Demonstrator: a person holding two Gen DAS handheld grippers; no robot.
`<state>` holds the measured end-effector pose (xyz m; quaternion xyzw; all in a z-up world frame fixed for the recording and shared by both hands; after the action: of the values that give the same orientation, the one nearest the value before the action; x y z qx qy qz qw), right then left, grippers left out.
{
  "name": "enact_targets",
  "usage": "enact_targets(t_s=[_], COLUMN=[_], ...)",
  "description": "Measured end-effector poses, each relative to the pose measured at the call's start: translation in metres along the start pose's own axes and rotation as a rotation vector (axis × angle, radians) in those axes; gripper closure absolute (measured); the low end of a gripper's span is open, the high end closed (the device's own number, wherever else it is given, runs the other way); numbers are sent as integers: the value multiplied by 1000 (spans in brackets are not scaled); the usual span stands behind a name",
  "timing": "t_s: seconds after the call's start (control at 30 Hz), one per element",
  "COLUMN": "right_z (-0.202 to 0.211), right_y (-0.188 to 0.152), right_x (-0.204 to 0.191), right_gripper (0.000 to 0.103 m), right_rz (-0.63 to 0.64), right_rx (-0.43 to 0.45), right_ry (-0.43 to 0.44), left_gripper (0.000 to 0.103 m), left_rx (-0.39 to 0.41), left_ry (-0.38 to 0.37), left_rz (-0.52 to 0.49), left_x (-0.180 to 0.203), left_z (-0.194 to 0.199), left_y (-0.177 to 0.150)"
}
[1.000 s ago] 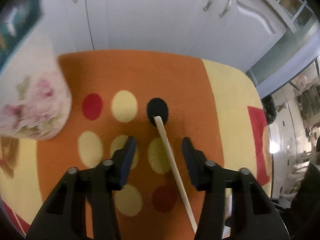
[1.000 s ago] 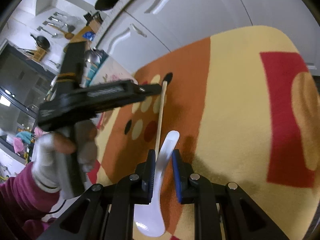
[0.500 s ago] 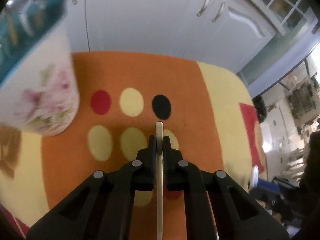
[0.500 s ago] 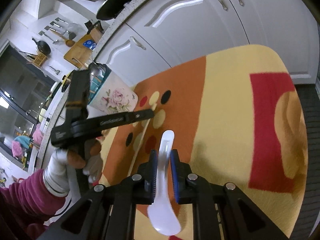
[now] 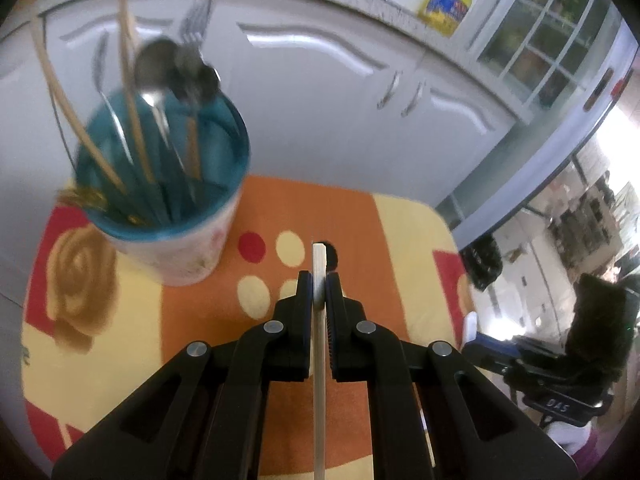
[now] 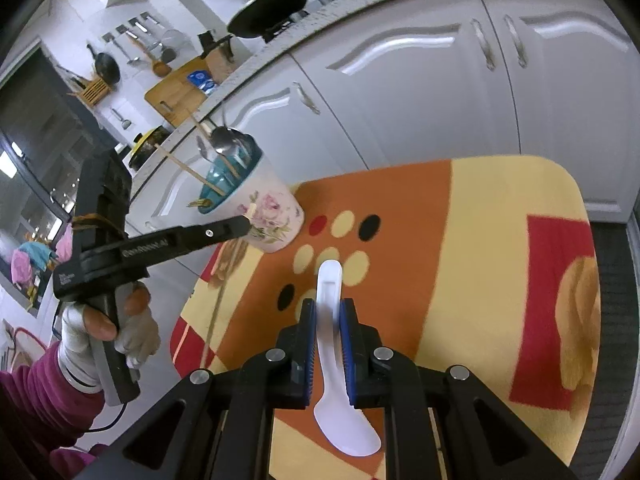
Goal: Organize utensils
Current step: 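Grasp the wooden chopstick with the left tool while the right tool grasps the white ceramic spoon, then lift the chopstick and white spoon up over the holder and lower them in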
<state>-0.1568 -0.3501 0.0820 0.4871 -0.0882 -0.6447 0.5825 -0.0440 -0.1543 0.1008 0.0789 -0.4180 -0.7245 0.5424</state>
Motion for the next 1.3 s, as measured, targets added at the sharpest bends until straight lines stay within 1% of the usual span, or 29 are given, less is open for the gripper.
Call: enact_targets(t_s=[0.27, 0.4, 0.57, 0.67, 0.8, 0.9, 1.1, 1.2, 1.3], right_z=[0, -3, -14, -26, -41, -54, -86, -100, -115], right_y=[22, 39, 70, 87, 107, 121, 141, 145, 147], right_x=[-27, -44, -72, -88, -107, -121, -142, -145, -147], right_gripper=[92, 92, 92, 92, 92, 92, 92, 92, 92], right_rz=[42, 64, 103, 134, 162, 182, 233, 238, 242], right_rx=[40, 69, 115, 133, 159, 184, 206, 210, 213], right_ry=[30, 57, 96, 104, 116, 126, 142, 154, 157], left_gripper=[98, 98, 98, 98, 98, 98, 98, 98, 98], left_rx=[138, 227, 316, 370, 433, 459, 490, 515, 555], left_ry=[4, 50, 112, 144, 177, 185, 186, 199, 220], left_rz=[37, 34, 24, 17, 6, 26, 63, 73, 57], left_x=[-17, -34, -51, -58, -69, -79, -96, -102, -104], left_z=[56, 81, 92, 91, 89, 81, 62, 56, 53], left_y=[43, 73, 102, 122, 140, 150, 163, 169, 175])
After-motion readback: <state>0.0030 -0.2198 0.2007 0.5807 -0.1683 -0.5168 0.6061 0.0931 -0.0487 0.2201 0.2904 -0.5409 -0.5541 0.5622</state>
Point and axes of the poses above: each gripper's, at about its wrist camera, not at the fingertips, and z roughly against the way its jaws point, x to its right, y to its top, the point moved 3 cm from there along -z, roughly the way its jaws point, and after that the axes turned 11 degrees about x, right-handed, at the moved point
